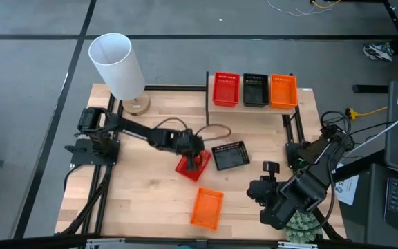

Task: Stack baskets on shelf by color
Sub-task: Stack the red basket on top of the red basket on the shelf

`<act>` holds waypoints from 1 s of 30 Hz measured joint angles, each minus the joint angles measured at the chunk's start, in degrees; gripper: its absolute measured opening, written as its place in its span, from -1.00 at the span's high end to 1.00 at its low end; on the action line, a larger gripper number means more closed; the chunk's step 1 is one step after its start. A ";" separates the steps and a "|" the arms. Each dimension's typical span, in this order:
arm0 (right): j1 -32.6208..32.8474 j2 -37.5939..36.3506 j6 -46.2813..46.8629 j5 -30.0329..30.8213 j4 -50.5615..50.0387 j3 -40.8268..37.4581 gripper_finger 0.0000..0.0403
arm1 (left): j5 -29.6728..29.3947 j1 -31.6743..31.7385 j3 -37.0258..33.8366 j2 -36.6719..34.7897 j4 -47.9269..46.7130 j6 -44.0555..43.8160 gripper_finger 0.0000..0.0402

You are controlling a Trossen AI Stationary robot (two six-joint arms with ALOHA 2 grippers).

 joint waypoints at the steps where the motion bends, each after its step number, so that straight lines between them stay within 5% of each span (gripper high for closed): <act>1: 0.00 0.00 0.07 0.03 -0.02 0.00 0.44 | 1.05 1.02 0.74 0.00 -0.31 0.05 1.00; 7: 0.00 0.00 0.10 4.80 0.29 -1.07 0.44 | 9.73 0.79 4.74 -3.17 -1.48 3.32 1.00; 13: -0.99 0.04 6.12 19.70 2.77 -8.73 0.44 | 10.56 -3.34 9.69 -10.97 -21.17 4.59 1.00; 16: -4.02 0.12 7.96 20.72 7.50 -13.02 0.44 | 10.63 -5.29 10.67 -14.73 -30.23 4.57 1.00; 21: -10.34 0.20 -6.64 16.84 29.49 -20.44 0.44 | 10.04 -8.12 10.61 -20.31 -44.86 1.32 1.00; 25: -15.96 1.29 -23.00 3.95 52.35 -26.31 0.44 | 8.93 -11.49 10.59 -24.16 -53.65 0.07 1.00; 30: -21.44 2.60 -31.16 -0.90 70.05 -30.85 0.44 | 6.99 -15.55 8.69 -29.81 -55.87 -0.45 1.00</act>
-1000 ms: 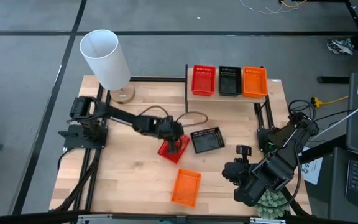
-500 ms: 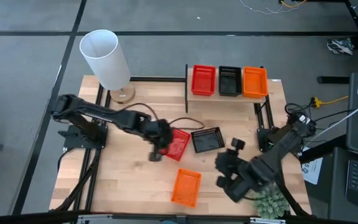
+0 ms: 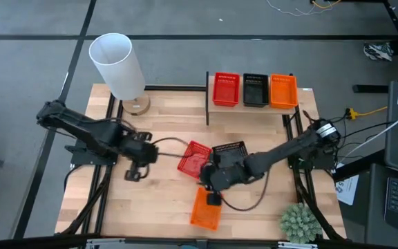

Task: Stack baskets on shelf by color
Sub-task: Stack the red basket on top of the red basket on the shelf

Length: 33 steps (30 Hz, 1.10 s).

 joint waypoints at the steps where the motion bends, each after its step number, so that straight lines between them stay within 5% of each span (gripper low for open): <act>1: -0.94 0.40 -0.26 0.64 -0.03 -0.40 0.44 | -0.05 -0.70 -0.94 -1.50 0.04 0.23 1.00; 11: -6.12 9.66 -0.43 0.69 1.16 1.75 0.53 | -9.84 -7.41 -18.48 -19.32 12.98 -8.32 1.00; 19: -6.51 15.22 -6.40 -0.22 1.19 6.75 0.53 | -14.70 -8.53 -33.64 -30.85 36.52 7.36 1.00; 33: -6.54 20.35 -3.23 -0.79 -0.72 7.72 0.53 | -15.23 -8.50 -41.82 -35.89 47.04 3.01 1.00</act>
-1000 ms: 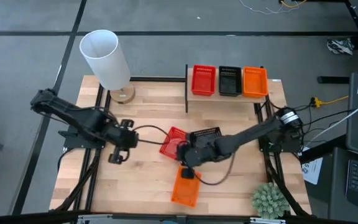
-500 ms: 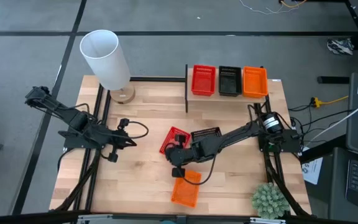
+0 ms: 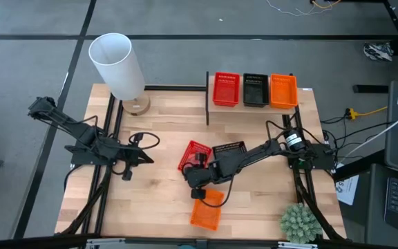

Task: Stack baskets on shelf by color
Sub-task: Stack the red basket on top of the red basket on the shelf

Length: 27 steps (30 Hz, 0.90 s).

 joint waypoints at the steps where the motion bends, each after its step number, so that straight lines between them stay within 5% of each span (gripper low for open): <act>1: -0.01 0.14 0.17 0.02 -0.64 0.00 0.53 | 0.01 -0.01 -0.25 0.22 0.87 0.16 1.00; 7: -0.04 0.53 1.86 0.32 -6.78 0.00 0.56 | 0.02 -0.02 -0.48 0.72 1.49 0.35 1.00; 12: -0.04 -0.06 1.56 3.08 -8.02 0.00 0.94 | 0.02 -0.02 -0.48 0.72 1.43 0.32 1.00; 21: 0.17 -6.12 -1.10 8.53 -10.76 0.08 0.99 | -0.06 0.00 -8.14 0.19 11.76 14.10 1.00; 27: 1.73 -14.05 -5.13 15.09 -13.84 0.11 0.99 | 0.09 1.01 -13.66 -4.33 19.87 15.66 1.00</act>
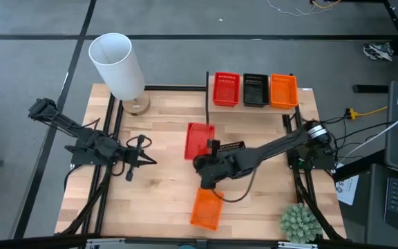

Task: Stack baskets on shelf by color
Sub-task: Stack the red basket on top of the red basket on the shelf

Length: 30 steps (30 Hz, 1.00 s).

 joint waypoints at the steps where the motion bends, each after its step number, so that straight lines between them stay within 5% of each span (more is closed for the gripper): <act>1: 0.22 -1.41 -1.15 1.59 -0.77 0.00 0.99 | 0.15 0.46 -0.65 -0.89 1.48 0.61 1.00; 8: -0.35 -11.46 -9.11 15.23 -8.06 0.00 1.00 | 0.53 5.55 -9.12 -5.82 13.24 2.74 1.00; 12: -5.15 -16.14 -17.71 15.50 -8.26 0.00 1.00 | 0.53 8.86 -11.92 -7.68 16.18 2.27 1.00; 22: -31.86 -21.40 -31.92 -15.03 -8.82 0.02 1.00 | 0.65 15.95 -14.25 -8.22 17.08 1.30 1.00; 27: -39.94 -21.07 -32.18 -26.18 -13.00 0.00 1.00 | 6.53 19.29 -14.25 -8.22 19.00 2.45 1.00; 30: -41.65 -20.90 -32.15 -27.08 -15.91 -0.28 1.00 | 11.24 20.87 -14.25 -8.20 19.38 1.15 1.00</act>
